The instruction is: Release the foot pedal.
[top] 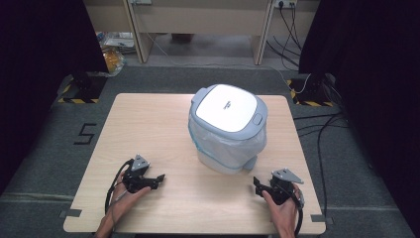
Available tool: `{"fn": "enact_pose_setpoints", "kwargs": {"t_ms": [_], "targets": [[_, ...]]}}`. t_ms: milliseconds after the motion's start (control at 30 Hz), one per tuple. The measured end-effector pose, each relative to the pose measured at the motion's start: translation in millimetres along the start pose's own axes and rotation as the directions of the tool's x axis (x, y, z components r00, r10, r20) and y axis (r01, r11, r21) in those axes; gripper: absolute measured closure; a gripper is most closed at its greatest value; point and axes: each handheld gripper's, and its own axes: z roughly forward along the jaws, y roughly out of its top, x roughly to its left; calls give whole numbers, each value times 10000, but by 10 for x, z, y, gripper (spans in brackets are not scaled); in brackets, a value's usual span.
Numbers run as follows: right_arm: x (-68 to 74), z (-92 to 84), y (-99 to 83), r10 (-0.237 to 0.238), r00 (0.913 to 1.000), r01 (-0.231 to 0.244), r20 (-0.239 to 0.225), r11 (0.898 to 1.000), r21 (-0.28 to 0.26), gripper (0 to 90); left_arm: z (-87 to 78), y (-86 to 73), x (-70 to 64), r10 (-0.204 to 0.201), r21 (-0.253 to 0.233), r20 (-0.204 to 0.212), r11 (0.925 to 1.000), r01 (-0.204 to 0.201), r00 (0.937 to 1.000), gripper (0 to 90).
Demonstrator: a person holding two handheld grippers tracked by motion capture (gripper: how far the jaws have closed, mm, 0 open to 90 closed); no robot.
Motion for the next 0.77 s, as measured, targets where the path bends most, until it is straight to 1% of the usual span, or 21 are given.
{"fn": "enact_pose_setpoints", "kwargs": {"t_ms": [67,100,267,367,400,500,633,767], "targets": [[24,-21,-46,-75,9999,77,-76,9998,195,218,0,0,0,-3,6,-2,10000,3,10000,198],[30,-26,-63,-200,9998,202,-83,9995,245,218,0,0,0,-1,-1,-2,10000,1,10000,198],[67,-47,-125,-347,9992,359,-209,9975,609,209,0,0,-1,-2,-1,-3,10000,2,10000,198],[80,-45,-146,-430,9987,455,-277,9942,972,202,0,0,-1,-1,1,-3,10000,1,10000,198],[85,-46,-148,-463,9986,486,-264,9940,977,199,0,0,0,1,-1,-3,10000,-1,10000,198],[109,-44,-154,-782,9968,793,-136,9906,1114,174,0,0,-1,-1,0,-2,10000,1,10000,198],[104,-33,-151,-823,9966,827,-82,9895,1185,139,0,0,-1,3,4,-4,10000,-3,10000,198],[98,-27,-148,-840,9964,842,-65,9887,1241,126,0,-1,-1,-4,-3,-4,10000,4,10000,198]]}}
